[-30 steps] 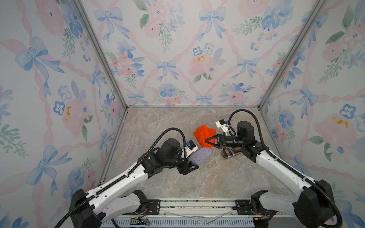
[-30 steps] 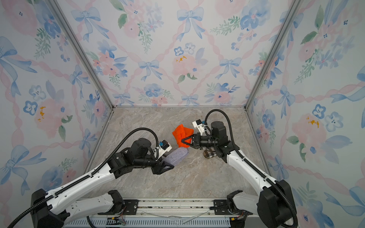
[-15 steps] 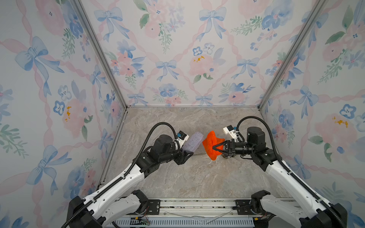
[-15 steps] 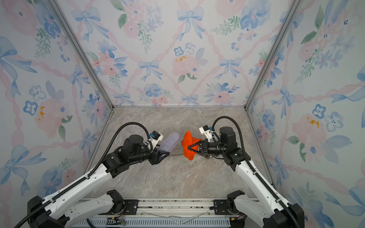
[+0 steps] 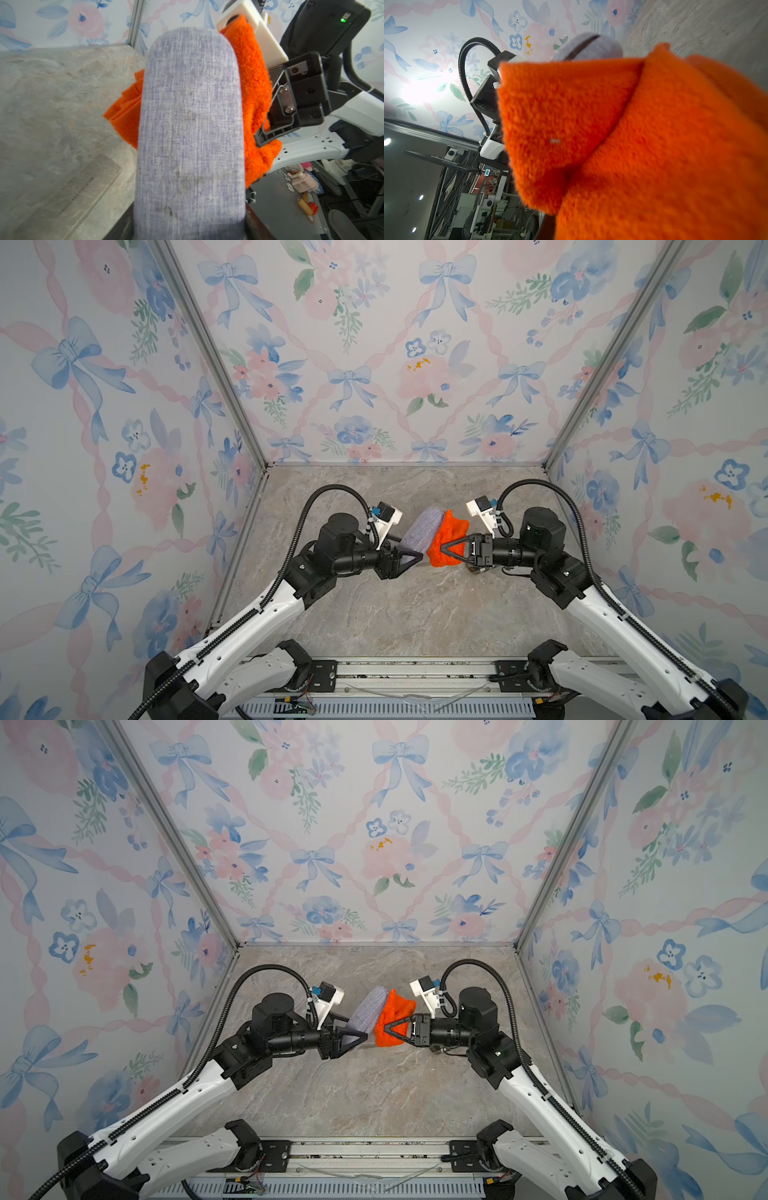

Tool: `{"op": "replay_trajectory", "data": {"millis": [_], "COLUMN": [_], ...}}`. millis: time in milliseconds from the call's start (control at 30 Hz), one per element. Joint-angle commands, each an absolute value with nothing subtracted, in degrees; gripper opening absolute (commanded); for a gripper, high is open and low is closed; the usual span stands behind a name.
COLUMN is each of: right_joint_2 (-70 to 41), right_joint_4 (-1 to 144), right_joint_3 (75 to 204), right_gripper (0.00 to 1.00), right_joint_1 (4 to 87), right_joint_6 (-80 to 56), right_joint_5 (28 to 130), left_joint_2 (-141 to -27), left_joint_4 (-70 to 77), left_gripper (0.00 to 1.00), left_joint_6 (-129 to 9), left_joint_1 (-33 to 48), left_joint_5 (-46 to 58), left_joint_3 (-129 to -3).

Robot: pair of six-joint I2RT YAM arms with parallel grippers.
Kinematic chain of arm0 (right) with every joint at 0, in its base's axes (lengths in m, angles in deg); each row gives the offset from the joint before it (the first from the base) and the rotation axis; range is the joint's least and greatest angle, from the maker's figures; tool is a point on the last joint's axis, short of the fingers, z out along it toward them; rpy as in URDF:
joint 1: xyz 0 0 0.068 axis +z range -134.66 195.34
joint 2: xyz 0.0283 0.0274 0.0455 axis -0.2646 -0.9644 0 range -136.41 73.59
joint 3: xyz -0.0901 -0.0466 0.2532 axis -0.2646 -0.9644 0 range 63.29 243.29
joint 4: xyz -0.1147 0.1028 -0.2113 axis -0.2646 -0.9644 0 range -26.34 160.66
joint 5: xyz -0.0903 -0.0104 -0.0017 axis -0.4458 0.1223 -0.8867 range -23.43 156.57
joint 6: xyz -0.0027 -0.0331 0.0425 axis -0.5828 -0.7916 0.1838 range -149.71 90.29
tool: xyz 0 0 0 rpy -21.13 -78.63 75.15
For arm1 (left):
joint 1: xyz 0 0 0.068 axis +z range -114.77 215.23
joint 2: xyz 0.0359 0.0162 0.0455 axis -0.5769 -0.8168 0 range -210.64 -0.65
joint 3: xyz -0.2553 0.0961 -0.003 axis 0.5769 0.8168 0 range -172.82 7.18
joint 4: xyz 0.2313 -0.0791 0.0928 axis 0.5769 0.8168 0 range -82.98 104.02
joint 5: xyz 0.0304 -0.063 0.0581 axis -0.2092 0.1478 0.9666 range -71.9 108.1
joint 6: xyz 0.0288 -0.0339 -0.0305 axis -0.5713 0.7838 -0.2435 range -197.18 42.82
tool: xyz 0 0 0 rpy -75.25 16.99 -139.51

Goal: Wipe the eyeglass case
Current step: Wipe the dirt from the eyeglass case.

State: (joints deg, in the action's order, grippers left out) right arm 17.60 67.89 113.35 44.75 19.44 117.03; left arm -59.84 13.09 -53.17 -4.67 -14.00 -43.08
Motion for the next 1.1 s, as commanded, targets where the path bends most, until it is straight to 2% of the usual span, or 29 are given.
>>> {"op": "replay_trajectory", "data": {"millis": [0,133,367,467,600,800,1067], "right_joint_2": [15.9,16.4,16.6,17.1,16.7,13.9,18.0], "right_joint_4": [74.8,76.5,90.5,94.1,91.4,84.8,82.4], "right_joint_3": [116.8,116.5,105.4,103.1,107.9,117.9,113.9], "right_gripper": [0.0,0.0,0.0,0.0,0.0,0.0,0.0], "right_joint_1": [44.8,45.4,55.6,56.5,52.5,40.6,36.6], "right_joint_6": [16.9,16.4,21.6,22.2,18.7,13.7,13.5], "right_joint_5": [112.5,112.7,110.8,109.6,111.5,117.2,118.0], "left_joint_2": [-62.0,-60.2,-61.0,-62.4,-62.7,-59.0,-56.7], "left_joint_4": [10.4,8.8,1.2,1.3,1.1,4.8,1.6], "left_gripper": [0.3,0.3,0.3,0.3,0.3,0.3,0.31], "left_joint_6": [-49.0,-47.6,-42.4,-41.8,-40.5,-41.2,-37.0], "left_joint_1": [-6.3,-8.0,-6.6,-6.6,-6.5,-6.3,-4.3], "left_joint_5": [-22.7,-20.6,-21.1,-22.4,-25.0,-22.7,-21.6], "left_joint_3": [-42.7,-41.6,-43.1,-45.2,-46.2,-44.6,-43.7]}}
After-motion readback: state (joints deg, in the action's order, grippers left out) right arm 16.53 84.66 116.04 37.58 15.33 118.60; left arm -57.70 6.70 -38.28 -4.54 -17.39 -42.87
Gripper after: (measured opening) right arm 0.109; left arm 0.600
